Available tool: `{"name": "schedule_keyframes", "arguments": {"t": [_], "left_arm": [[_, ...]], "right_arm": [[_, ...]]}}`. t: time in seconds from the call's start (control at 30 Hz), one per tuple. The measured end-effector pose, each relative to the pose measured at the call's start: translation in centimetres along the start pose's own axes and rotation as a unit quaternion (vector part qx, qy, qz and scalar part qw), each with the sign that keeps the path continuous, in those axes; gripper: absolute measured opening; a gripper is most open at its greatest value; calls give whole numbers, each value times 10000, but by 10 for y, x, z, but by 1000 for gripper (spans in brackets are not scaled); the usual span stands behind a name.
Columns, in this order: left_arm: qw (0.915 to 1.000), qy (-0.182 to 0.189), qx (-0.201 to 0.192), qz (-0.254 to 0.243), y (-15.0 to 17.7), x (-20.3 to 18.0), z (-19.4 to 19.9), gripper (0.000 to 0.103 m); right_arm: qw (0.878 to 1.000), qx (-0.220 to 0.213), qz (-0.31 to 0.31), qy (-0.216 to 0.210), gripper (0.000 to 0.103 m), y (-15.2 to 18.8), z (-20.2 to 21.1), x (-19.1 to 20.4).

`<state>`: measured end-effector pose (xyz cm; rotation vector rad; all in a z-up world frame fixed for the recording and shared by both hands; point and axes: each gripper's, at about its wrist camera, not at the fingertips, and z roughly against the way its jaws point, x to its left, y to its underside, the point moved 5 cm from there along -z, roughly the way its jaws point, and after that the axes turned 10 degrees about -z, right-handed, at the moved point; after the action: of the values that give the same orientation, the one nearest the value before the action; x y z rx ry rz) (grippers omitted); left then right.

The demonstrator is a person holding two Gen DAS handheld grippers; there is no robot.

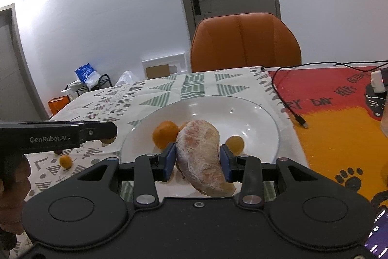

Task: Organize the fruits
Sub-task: 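Carry both fruits onto the white plate and open both tools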

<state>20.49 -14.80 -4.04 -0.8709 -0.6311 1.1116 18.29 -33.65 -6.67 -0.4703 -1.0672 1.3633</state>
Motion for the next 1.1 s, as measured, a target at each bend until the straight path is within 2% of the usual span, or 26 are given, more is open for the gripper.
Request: {"name": "schedule_keyframes", "arguments": {"t": [0.23, 0.27, 0.3, 0.37, 0.7, 0.93, 1.0, 1.07, 1.1], "left_arm": [[9999, 61, 26, -99, -3, -11, -10, 25], [9999, 72, 37, -114, -4, -12, -12, 25], [9999, 82, 45, -121, -4, -13, -13, 25], [9998, 104, 57, -133, -5, -16, -16, 25], [9998, 75, 129, -130, -3, -17, -21, 25], [9999, 13, 133, -72, -3, -11, -14, 29], [9999, -16, 138, -41, -2, -8, -11, 33], [9998, -84, 155, -18, -1, -4, -7, 42], [9998, -128, 158, -11, 0, -2, -5, 51]], "right_arm": [[9998, -10, -105, 138, 35, -2, -4, -15], [9998, -21, -123, 146, 33, -3, -4, -17], [9998, -32, -140, 148, 24, -4, -4, -19], [9996, -54, -187, 183, 19, -5, -5, -22], [9994, -1, -286, 199, 21, -5, -7, -27], [9995, 7, -287, 90, 25, -3, -4, -18], [9996, 24, -274, 49, 26, -3, -4, -14], [9997, 54, -254, 16, 28, -1, -4, -11], [9997, 70, -253, 3, 32, -1, -5, -9]]}}
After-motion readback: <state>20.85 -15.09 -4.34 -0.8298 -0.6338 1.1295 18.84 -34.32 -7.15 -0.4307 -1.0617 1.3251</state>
